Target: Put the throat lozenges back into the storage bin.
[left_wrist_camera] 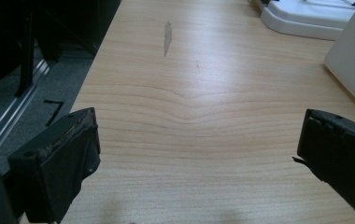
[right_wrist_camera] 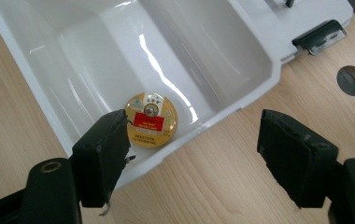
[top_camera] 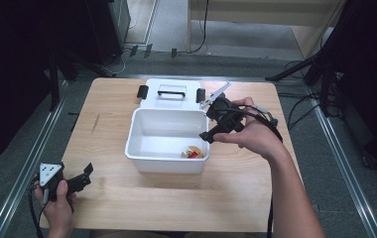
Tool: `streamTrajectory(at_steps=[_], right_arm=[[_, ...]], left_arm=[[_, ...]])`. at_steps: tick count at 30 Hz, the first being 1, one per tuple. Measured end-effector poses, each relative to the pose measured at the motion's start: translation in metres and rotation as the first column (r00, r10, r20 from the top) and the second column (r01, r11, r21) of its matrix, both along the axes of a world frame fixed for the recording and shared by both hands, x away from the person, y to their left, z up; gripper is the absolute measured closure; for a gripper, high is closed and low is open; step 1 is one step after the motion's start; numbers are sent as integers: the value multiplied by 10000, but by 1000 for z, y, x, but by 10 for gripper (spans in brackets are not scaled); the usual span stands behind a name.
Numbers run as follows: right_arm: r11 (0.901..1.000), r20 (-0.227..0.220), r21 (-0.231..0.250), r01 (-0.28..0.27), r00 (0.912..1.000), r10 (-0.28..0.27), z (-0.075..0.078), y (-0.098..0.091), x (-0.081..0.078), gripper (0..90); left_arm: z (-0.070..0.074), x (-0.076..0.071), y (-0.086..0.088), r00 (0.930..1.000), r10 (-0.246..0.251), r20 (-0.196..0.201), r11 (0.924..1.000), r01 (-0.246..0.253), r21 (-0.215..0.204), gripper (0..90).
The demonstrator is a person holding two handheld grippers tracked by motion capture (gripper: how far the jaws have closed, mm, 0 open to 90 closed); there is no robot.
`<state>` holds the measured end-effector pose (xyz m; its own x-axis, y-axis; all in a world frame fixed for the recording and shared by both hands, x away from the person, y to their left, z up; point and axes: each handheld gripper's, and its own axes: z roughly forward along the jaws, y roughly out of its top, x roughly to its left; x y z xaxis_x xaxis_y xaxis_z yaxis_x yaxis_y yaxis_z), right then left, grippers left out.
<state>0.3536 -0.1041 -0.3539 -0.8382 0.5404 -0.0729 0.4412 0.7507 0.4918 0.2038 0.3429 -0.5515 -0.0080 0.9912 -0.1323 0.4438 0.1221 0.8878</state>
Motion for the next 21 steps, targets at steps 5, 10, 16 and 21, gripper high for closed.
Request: streamTrajectory(at_steps=[5,10,16,21], right_arm=[[9995,17,49,312,9995,-312,0,-14,-1,252],[9982,0,-4,605,9982,-605,-5,-28,-2,248],[9962,-20,0,873,9962,-873,-14,-46,-4,248],[9939,-108,-21,1101,9939,-1101,-24,-60,-6,247]], left_arm=[[0,0,0,10000,-8,-17,10000,8,51,0],[0,0,0,10000,-14,-29,10000,15,61,0],[0,0,0,10000,-19,-32,10000,19,70,0],[0,0,0,10000,-16,-44,10000,16,98,0]])
